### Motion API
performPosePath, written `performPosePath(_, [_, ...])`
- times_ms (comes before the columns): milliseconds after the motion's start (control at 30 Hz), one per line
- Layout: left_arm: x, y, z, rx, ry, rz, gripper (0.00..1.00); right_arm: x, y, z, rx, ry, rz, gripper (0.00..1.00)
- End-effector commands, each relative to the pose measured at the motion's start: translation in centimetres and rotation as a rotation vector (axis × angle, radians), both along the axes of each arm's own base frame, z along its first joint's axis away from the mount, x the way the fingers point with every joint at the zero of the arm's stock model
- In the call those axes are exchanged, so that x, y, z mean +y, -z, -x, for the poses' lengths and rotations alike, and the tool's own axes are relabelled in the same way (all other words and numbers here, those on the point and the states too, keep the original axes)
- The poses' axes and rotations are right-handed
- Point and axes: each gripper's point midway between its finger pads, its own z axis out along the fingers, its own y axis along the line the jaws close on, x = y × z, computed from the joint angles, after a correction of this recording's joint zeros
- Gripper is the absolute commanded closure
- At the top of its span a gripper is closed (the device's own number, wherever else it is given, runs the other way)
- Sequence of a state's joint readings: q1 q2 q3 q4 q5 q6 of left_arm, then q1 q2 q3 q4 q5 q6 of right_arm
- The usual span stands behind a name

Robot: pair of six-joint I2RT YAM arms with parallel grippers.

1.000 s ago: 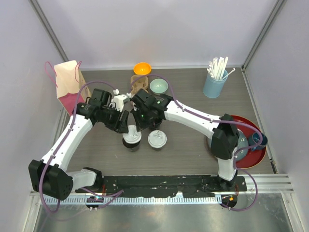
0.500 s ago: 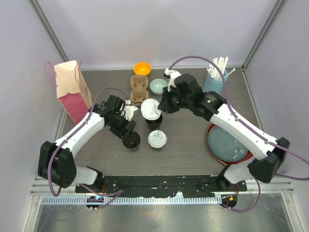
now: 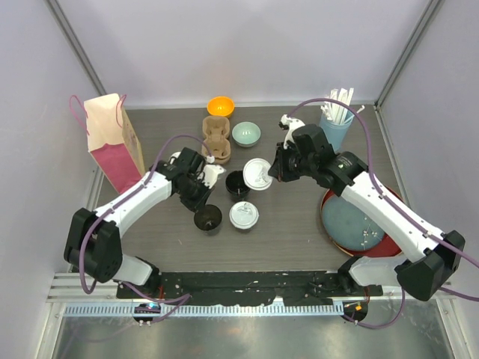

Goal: Pack the takeout coffee

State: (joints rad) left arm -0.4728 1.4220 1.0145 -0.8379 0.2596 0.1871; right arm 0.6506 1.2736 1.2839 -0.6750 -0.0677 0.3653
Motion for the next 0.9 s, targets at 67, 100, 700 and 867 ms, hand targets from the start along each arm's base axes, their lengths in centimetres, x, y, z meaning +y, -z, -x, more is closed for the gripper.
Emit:
performPosePath(67, [-3.1, -1.9, -2.9, -0.136, 0.054, 0.027, 1.00, -1.2, -2.6, -0.1, -0.078, 0.028, -0.043, 0.99])
performPosePath(100, [-3.4, -1.9, -2.9, -0.143, 0.068, 0.028, 1.00, -1.4, -2.7, -0.1, -0.080, 0.032, -0.041, 0.99])
performPosePath(700, [-10.9, -0.7, -1.8, -0.077, 0.208, 0.040, 1.00, -4.1, -3.7, 0.7, -0.105, 0.087, -0.012, 0.99])
performPosePath(867, [-13.6, -0.9, -1.5, -0.085, 0.262, 0.051, 1.00, -6.4, -3.6, 0.6, -0.100, 0.160, 0.024, 0.99])
